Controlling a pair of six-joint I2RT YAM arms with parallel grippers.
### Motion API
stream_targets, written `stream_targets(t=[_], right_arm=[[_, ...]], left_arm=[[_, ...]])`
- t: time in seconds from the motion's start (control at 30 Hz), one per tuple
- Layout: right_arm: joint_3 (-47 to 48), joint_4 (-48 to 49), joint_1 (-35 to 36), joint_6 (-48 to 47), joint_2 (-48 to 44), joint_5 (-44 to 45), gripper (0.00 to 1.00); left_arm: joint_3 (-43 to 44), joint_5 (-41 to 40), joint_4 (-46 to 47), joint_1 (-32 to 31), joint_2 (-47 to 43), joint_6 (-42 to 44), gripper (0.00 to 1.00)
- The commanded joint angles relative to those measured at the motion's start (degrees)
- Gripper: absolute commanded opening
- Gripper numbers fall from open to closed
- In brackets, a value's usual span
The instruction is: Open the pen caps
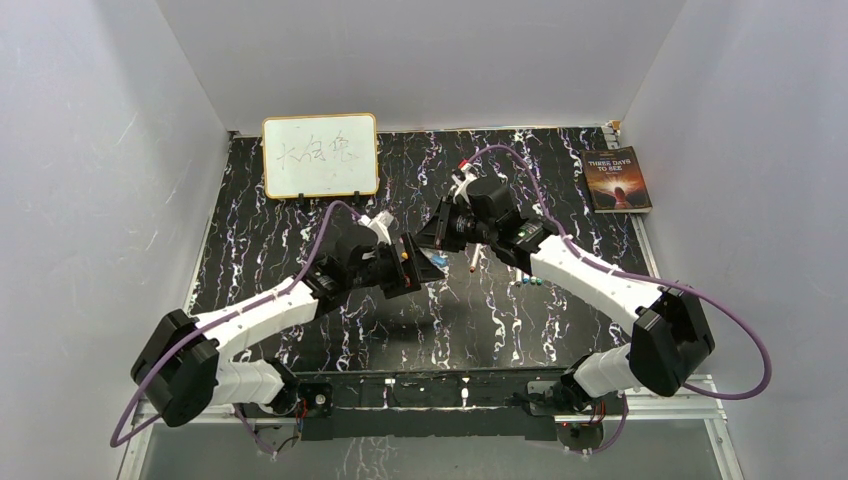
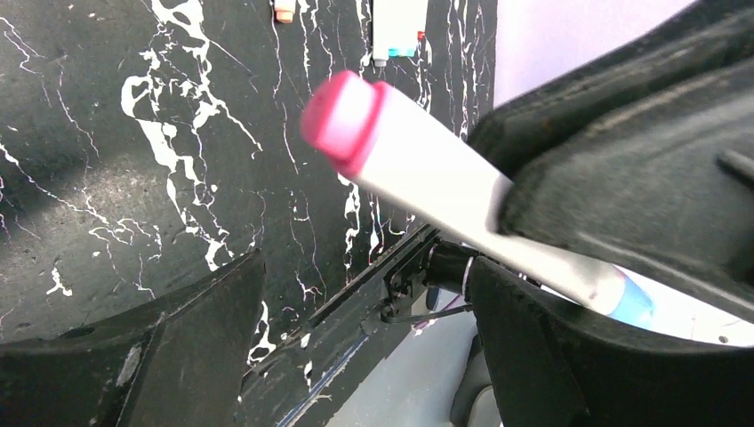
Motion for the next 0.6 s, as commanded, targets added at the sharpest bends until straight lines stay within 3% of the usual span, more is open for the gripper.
stream_targets(t=[0.0, 0.3, 0.5, 0.57], right_arm=[[2.04, -0.6, 0.45, -1.32, -2.2, 3.99, 0.0], [1.15, -2.68, 0.43, -2.09, -4.08, 9.23, 0.0], [-2.59, 1.5, 0.51, 0.99, -5.91, 9.63, 0.0], [-3.09, 2.0, 0.57, 2.43, -5.9, 9.93, 0.0]], left_arm=[[-0.41, -2.36, 0.5, -0.65, -3.11, -0.94, 0.82], [-7.84, -5.7, 1.25, -0.88, -16.33, -6.38, 0.83], [-12.09, -5.04, 14.25, -0.98, -13.03, -14.54, 0.88], [-11.32, -5.0, 14.36, -1.08, -10.52, -14.47, 0.88]])
